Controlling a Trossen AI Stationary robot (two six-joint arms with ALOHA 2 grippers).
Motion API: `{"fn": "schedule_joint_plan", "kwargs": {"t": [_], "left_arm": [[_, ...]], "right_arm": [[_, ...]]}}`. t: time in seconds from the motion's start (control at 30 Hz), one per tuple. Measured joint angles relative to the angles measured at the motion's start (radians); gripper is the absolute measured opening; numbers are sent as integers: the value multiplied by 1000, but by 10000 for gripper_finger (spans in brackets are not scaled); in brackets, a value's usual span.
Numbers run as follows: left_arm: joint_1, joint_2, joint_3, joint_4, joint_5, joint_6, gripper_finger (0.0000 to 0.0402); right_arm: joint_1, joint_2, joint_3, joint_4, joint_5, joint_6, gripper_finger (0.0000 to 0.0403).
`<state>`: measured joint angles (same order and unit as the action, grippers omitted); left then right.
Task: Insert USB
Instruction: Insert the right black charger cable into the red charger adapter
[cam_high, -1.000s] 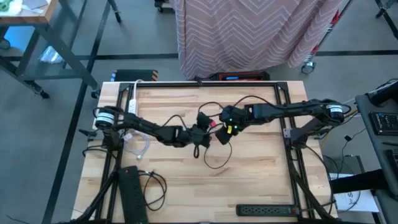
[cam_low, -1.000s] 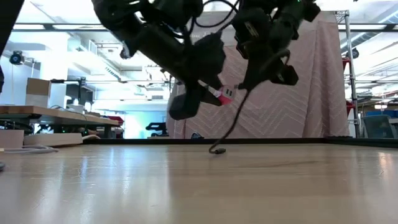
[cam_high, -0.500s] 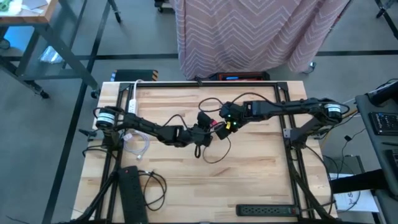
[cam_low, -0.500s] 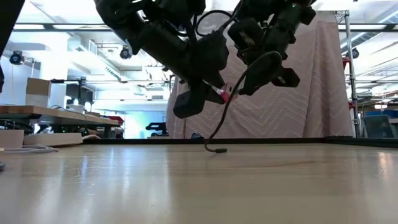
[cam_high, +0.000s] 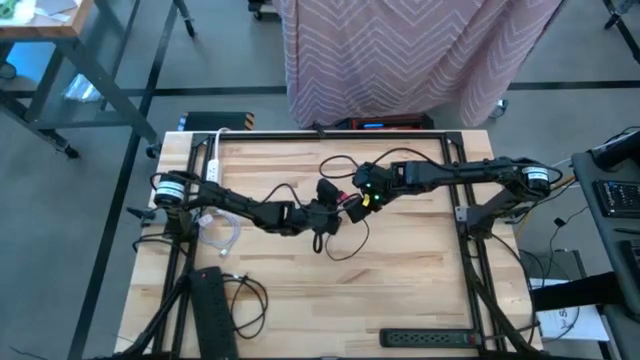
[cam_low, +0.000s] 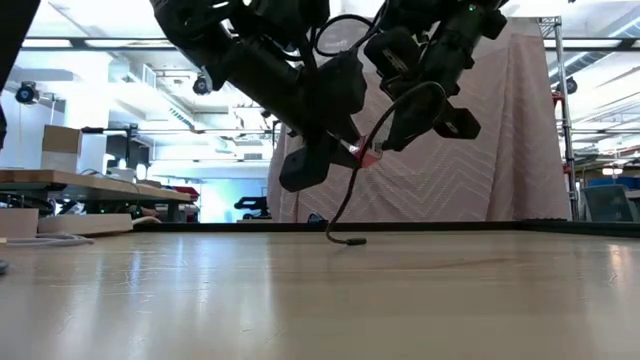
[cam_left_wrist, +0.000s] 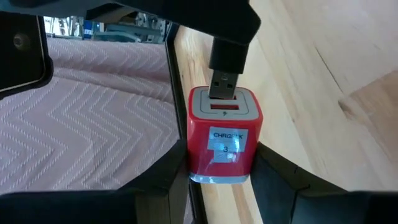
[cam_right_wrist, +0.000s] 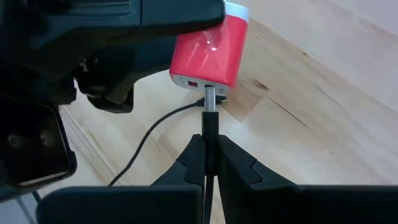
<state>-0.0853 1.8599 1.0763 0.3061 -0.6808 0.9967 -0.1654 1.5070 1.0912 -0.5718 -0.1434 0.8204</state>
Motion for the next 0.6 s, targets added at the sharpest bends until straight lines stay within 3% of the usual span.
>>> {"fn": "schedule_joint_plan", "kwargs": {"t": [0.6], "left_arm": [[0,-2,-2,6,35,-13,126]], "right_arm": [[0,0,0,0,-13,-1,5]]}}
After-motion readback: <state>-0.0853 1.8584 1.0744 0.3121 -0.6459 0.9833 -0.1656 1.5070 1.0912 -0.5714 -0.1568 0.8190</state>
